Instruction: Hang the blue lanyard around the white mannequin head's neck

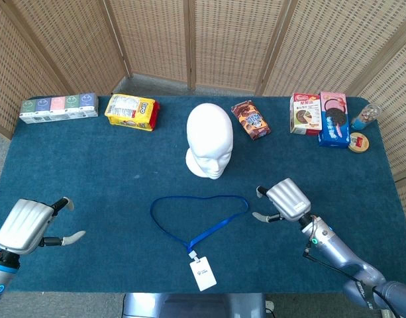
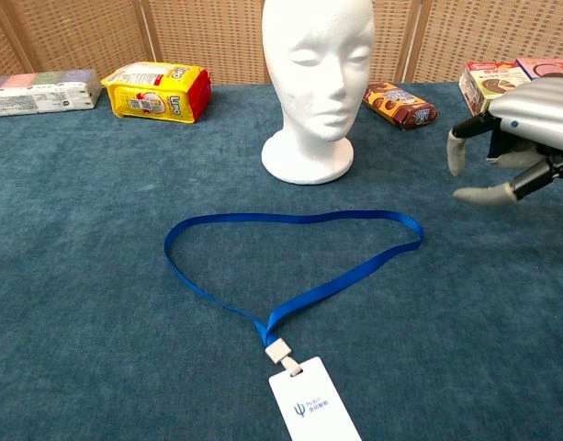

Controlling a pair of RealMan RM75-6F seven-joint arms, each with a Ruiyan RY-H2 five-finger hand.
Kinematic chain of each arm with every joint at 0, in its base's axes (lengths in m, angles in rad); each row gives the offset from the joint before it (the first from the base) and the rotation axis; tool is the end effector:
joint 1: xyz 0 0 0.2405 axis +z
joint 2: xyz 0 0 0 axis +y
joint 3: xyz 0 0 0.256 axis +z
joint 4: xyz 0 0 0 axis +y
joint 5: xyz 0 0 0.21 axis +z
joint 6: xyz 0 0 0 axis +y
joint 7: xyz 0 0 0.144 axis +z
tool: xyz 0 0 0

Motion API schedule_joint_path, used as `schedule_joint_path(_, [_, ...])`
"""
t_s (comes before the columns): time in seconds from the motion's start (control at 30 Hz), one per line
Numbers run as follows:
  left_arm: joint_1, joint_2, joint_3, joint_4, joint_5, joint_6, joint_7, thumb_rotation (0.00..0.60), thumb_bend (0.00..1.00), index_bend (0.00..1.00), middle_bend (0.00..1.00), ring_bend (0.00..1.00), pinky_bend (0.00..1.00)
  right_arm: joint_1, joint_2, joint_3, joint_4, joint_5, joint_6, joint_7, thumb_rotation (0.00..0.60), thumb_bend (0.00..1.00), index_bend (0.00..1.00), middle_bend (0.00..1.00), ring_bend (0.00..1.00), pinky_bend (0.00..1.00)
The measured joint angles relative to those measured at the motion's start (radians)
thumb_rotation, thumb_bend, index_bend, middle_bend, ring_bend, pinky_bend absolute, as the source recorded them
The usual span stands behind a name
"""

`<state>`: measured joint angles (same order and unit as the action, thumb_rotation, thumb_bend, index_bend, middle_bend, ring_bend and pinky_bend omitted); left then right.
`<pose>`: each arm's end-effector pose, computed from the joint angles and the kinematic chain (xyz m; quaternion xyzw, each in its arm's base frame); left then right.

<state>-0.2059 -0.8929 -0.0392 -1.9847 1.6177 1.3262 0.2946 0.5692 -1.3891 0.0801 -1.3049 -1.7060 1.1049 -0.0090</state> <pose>-0.2178 0.1968 0.1673 -0.7192 -0.3013 -0.3574 0.5141 -0.2173 -0.3155 0.0425 0.7982 -0.2365 0.3890 0.3946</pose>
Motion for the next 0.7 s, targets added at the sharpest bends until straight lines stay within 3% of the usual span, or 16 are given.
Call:
schedule_joint_path(0.1, [-0.003,-0.005,0.002,0.005,-0.004,-0.003,-0.004,0.12,0.09,0.44,0.95,0.99,0.89,0.005,-0.004,-0.004,0.001,0.006,-0.009,-0.011,0.558,0.34,0.47,1.0,1.0,1.0])
schedule_joint_path(0.17, [-0.004,-0.006,0.003,0.008,-0.005,-0.002,-0.007,0.12,0.09,0.44,0.95,0.99,0.89,0.009,-0.008,-0.007,0.0,0.012,-0.015,-0.022,0.594,0.34,0.47,1.0,1.0,1.0])
schedule_joint_path(0.7, [0.0,-0.005,0.02,0.007,-0.004,0.005,-0.015,0.121,0.09,0.44,0.95,0.99,0.89,0.031,-0.032,-0.024,-0.004,0.043,-0.03,-0.055,0.6,0.35,0.48,1.0,1.0,1.0])
